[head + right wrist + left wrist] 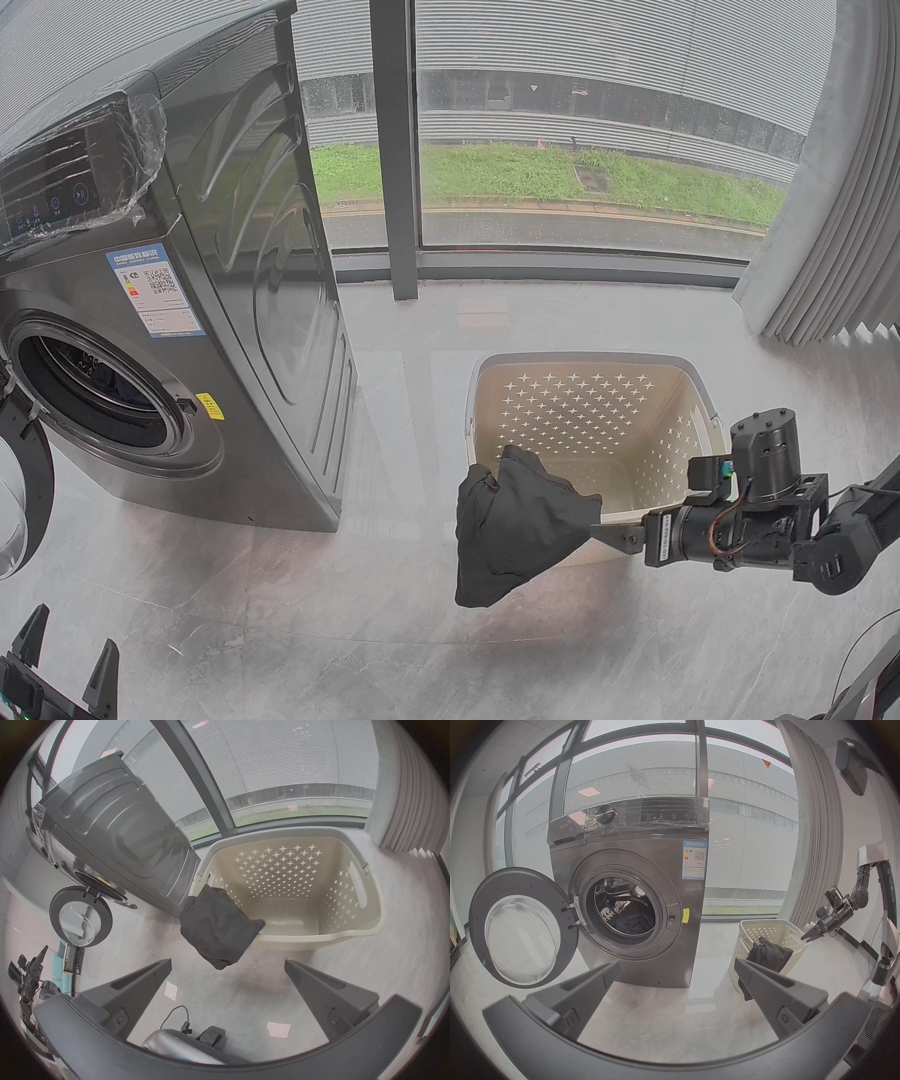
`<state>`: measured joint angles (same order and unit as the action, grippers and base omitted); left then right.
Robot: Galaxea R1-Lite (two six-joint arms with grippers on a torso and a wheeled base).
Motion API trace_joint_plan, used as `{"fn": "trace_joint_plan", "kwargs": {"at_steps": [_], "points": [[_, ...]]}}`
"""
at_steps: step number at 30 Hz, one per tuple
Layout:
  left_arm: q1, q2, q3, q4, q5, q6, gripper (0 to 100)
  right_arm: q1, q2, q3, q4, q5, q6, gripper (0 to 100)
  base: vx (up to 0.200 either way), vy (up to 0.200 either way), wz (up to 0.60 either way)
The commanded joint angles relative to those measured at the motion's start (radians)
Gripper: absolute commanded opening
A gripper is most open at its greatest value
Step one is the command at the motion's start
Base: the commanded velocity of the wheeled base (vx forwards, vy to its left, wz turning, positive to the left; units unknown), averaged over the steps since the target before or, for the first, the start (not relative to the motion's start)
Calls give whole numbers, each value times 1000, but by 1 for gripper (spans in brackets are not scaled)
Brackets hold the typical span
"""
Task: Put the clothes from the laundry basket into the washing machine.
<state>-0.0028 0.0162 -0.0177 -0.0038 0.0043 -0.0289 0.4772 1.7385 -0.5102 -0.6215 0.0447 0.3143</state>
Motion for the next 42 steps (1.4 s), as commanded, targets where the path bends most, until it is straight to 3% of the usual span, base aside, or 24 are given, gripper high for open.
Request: {"fn": "trace_joint_plan", "kwargs": {"at_steps": [1, 11, 18, 23, 42], "points": [[0, -13, 18, -1, 2, 0, 100, 44, 84, -11, -32, -2, 14, 100, 0, 0, 0], [0, -13, 18, -1, 2, -2, 100, 46, 254, -14, -245, -5, 9, 100, 0, 0, 0], [0, -13, 18, -1, 2, 0, 100, 49, 326, -65, -250, -23, 17, 100, 0, 0, 0], [0, -13, 18, -1, 2, -2, 100, 58, 362, -116, -248, -32, 55, 100, 0, 0, 0], [0, -13, 18, -1, 0, -2, 100, 87, 467, -260, -251, -62, 89, 100, 0, 0, 0]]}}
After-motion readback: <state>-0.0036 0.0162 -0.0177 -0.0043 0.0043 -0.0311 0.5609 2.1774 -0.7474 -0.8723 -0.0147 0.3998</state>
